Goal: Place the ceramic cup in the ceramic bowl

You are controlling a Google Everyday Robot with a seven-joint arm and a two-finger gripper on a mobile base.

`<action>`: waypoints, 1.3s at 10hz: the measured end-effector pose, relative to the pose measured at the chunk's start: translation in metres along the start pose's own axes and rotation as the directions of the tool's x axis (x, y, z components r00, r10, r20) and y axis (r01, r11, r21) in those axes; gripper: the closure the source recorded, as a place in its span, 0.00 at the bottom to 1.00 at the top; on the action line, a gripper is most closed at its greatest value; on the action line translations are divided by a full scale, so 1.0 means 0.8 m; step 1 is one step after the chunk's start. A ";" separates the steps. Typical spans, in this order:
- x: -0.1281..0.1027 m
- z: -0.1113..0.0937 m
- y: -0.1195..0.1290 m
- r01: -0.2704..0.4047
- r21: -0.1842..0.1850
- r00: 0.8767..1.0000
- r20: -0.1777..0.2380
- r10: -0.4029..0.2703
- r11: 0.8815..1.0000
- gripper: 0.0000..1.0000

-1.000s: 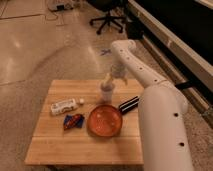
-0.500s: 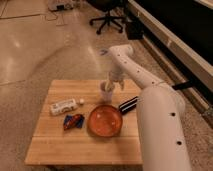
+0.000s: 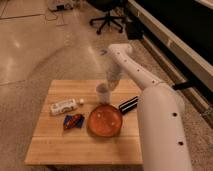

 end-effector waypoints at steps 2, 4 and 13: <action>-0.010 -0.027 -0.013 0.054 0.044 0.999 -0.006 -0.054 0.998 1.00; -0.039 -0.055 -0.031 0.148 0.088 0.989 0.011 -0.150 0.985 1.00; -0.163 -0.048 -0.065 0.433 0.152 0.887 0.102 -0.450 0.888 0.86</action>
